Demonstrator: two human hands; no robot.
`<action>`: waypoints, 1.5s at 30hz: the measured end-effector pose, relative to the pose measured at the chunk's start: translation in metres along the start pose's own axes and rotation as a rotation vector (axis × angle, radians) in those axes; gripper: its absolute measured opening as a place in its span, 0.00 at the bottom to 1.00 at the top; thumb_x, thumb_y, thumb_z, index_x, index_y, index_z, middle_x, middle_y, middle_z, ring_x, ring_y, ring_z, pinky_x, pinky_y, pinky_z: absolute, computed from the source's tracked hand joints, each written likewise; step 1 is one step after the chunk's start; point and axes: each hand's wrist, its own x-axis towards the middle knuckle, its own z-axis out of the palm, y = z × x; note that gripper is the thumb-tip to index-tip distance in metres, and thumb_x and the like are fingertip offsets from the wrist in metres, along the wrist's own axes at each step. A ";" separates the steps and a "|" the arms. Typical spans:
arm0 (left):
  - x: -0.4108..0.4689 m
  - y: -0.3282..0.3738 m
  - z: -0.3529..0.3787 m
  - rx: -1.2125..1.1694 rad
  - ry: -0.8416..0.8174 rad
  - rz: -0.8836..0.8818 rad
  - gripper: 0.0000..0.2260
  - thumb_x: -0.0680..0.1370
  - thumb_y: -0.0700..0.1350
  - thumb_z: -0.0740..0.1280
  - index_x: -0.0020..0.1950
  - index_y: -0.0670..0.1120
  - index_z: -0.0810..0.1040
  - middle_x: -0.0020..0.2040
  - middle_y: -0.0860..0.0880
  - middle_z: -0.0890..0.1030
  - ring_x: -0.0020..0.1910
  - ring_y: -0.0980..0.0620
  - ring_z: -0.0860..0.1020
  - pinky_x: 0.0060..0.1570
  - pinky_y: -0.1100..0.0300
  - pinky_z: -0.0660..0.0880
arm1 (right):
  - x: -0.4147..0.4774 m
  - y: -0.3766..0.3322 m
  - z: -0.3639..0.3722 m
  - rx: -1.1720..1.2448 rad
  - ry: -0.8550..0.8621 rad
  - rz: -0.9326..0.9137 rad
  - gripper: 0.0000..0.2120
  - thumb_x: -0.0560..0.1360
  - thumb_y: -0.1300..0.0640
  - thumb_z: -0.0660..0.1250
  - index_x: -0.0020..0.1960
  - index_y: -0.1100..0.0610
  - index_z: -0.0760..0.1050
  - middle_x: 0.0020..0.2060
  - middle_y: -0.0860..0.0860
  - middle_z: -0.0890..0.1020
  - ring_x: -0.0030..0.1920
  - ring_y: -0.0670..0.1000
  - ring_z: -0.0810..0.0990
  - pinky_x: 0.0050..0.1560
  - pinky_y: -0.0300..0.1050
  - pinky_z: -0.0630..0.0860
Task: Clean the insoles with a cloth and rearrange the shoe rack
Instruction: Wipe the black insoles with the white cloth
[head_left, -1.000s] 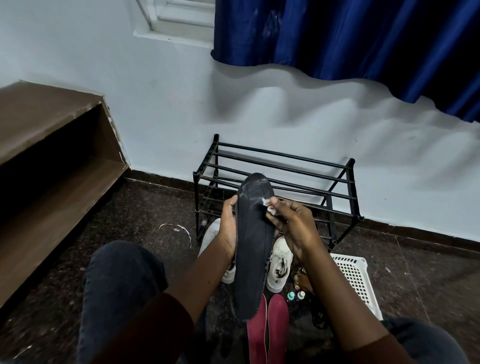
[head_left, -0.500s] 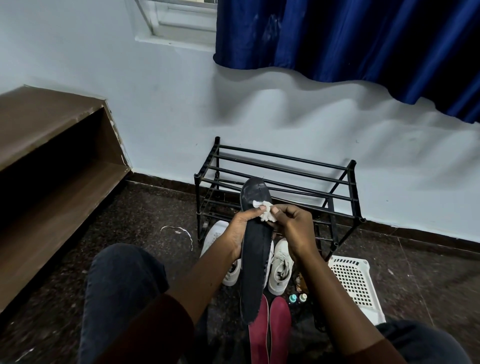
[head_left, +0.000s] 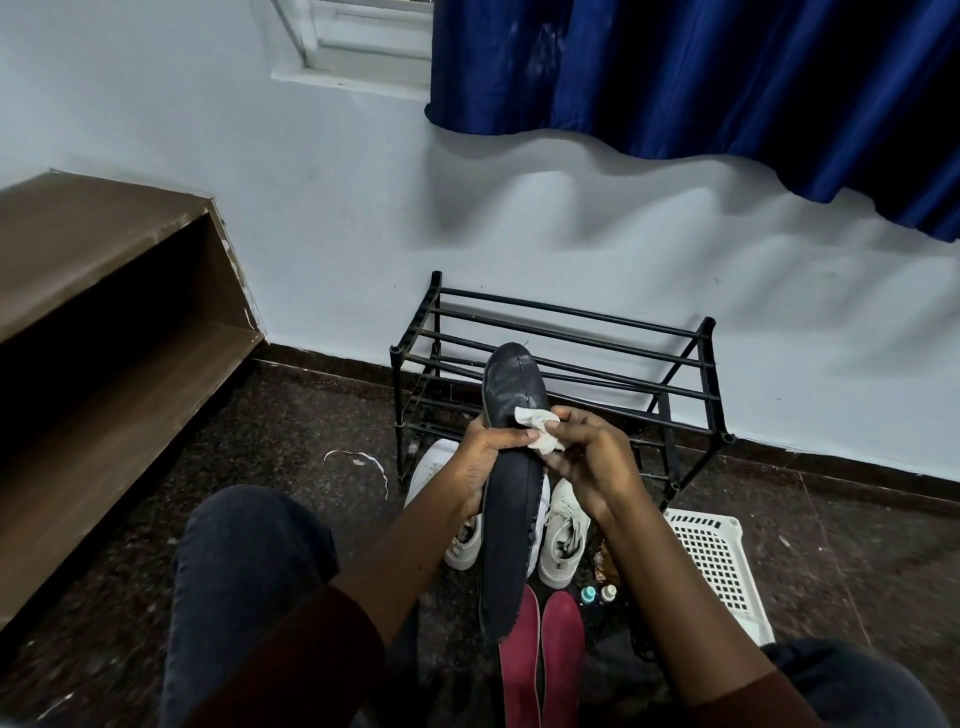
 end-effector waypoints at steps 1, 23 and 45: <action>0.000 0.000 0.000 0.012 -0.009 0.007 0.23 0.62 0.32 0.71 0.57 0.35 0.77 0.44 0.38 0.81 0.40 0.42 0.81 0.44 0.53 0.78 | 0.000 -0.001 0.000 0.005 0.000 0.028 0.08 0.72 0.72 0.62 0.42 0.62 0.76 0.33 0.53 0.81 0.33 0.50 0.80 0.29 0.38 0.77; 0.002 0.006 -0.002 0.015 0.017 0.021 0.25 0.65 0.42 0.76 0.60 0.40 0.77 0.47 0.39 0.82 0.42 0.42 0.81 0.48 0.51 0.78 | 0.006 0.012 -0.003 -0.434 0.045 -0.373 0.19 0.63 0.76 0.70 0.44 0.54 0.76 0.41 0.52 0.80 0.40 0.50 0.80 0.41 0.49 0.79; 0.000 0.002 -0.006 -0.365 -0.091 -0.107 0.28 0.77 0.60 0.57 0.55 0.37 0.81 0.53 0.37 0.81 0.50 0.39 0.80 0.58 0.48 0.74 | 0.005 0.038 -0.003 -1.488 0.013 -1.170 0.11 0.71 0.61 0.59 0.44 0.59 0.80 0.41 0.54 0.83 0.38 0.54 0.83 0.30 0.45 0.78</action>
